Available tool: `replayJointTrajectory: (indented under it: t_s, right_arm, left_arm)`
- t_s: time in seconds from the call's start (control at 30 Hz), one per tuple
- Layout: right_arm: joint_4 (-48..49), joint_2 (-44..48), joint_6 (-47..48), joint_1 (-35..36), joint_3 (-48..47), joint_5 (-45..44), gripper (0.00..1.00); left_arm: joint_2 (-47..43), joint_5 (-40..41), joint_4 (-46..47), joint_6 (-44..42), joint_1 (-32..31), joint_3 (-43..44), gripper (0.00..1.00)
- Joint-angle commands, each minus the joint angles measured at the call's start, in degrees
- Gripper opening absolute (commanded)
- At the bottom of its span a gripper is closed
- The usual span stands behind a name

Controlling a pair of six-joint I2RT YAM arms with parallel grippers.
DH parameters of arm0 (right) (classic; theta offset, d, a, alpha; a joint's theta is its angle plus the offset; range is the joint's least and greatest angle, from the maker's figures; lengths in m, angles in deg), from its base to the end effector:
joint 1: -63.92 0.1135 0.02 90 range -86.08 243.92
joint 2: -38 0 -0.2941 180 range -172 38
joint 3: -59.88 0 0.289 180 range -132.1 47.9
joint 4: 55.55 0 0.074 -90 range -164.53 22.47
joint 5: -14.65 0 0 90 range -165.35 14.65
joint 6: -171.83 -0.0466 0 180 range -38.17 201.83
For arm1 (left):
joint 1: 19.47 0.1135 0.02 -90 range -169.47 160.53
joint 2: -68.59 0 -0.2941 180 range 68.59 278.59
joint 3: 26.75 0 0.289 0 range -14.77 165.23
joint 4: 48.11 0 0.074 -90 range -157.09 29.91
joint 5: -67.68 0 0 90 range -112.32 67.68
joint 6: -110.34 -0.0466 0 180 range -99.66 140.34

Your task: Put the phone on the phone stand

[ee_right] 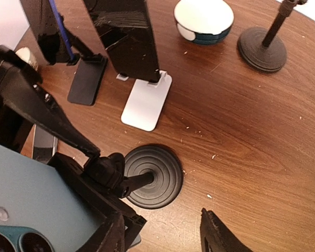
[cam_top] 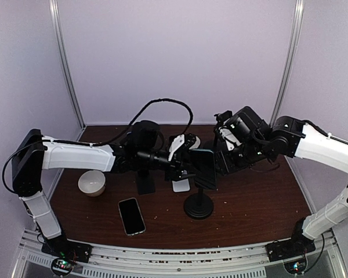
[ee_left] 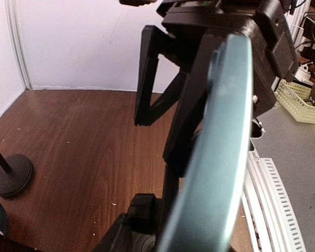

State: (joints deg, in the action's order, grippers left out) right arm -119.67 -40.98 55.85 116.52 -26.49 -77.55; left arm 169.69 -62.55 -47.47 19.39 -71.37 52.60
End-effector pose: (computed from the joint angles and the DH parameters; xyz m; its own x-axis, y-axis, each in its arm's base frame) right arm 0.1937 0.2504 0.3385 -0.7986 -0.3239 -0.5072 -0.4797 0.8516 0.2115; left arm 0.2523 -0.3705 0.2555 -0.2061 0.2833 -0.9366 0.9761 -0.0078 -0.2171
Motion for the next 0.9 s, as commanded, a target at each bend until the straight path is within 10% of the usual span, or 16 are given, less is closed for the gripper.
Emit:
replayJointTrajectory:
  t_s: [0.0,0.3,0.7,0.87]
  right_arm:
    - [-21.8,-4.1,-3.6,-1.5,7.0,-20.6,0.49]
    - [-24.6,-3.7,-4.4,-0.8,4.9,-25.7,0.48]
    - [0.6,5.1,0.8,-1.3,7.5,4.8,0.58]
    - [7.0,10.4,2.0,0.2,14.0,10.8,0.85]
  left_arm:
    - [-2.4,4.4,-8.8,-3.3,0.7,2.6,0.0]
    - [-0.6,5.6,-16.9,-5.4,1.3,6.3,0.0]
    - [1.2,4.3,-9.9,-4.6,1.4,5.0,0.0]
    - [-1.7,5.8,-5.5,-4.3,1.4,3.7,0.43]
